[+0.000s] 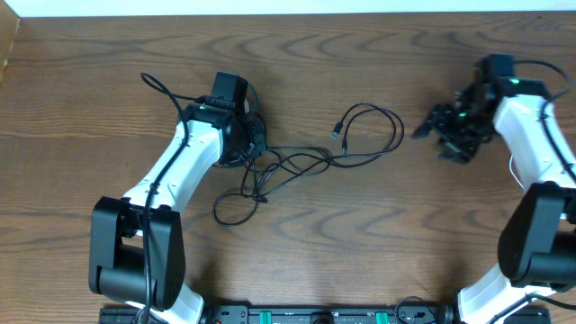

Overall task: Untangle cables
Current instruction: 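Move the right gripper left and grasp a black cable near the left gripper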

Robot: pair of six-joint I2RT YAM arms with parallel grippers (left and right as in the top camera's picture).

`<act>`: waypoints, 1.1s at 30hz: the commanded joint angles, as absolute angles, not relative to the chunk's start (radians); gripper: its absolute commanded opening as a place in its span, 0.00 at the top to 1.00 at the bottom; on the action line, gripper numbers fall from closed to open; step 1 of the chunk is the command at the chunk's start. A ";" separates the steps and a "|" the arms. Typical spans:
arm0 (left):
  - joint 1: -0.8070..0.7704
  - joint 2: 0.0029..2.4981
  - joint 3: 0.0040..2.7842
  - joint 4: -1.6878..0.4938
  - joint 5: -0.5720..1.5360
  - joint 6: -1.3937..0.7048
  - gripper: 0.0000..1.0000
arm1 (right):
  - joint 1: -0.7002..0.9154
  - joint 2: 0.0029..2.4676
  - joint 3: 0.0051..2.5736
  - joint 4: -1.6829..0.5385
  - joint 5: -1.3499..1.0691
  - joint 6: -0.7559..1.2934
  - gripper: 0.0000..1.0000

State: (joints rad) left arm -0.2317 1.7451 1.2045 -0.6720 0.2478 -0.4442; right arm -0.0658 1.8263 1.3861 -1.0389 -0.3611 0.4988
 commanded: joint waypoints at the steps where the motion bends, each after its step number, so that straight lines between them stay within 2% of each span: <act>1: -0.228 1.745 1.196 -0.674 0.215 -0.434 0.87 | 0.031 1.829 1.377 -1.034 -0.403 0.476 0.28; 5: -0.228 1.745 1.196 -0.676 0.215 -0.434 0.87 | 0.142 1.830 1.377 -1.003 -0.403 0.529 0.29; 11: -0.228 1.745 1.196 -0.676 0.215 -0.434 0.87 | 0.298 1.830 1.377 -0.924 -0.403 0.777 0.28; 13: -0.228 1.745 1.196 -0.676 0.215 -0.434 0.87 | 0.347 1.830 1.377 -0.902 -0.402 0.873 0.22; 17: -0.228 1.745 1.196 -0.676 0.215 -0.434 0.87 | 0.434 1.830 1.377 -0.834 -0.365 0.969 0.20; 20: -0.228 1.745 1.196 -0.676 0.215 -0.434 0.87 | 0.480 1.830 1.377 -0.791 -0.331 1.073 0.22; 25: -0.228 1.745 1.196 -0.679 0.215 -0.434 0.87 | 0.537 1.830 1.377 -0.739 -0.323 1.371 0.23; 33: -0.228 1.745 1.196 -0.679 0.215 -0.434 0.87 | 0.632 1.831 1.377 -0.651 -0.155 1.523 0.20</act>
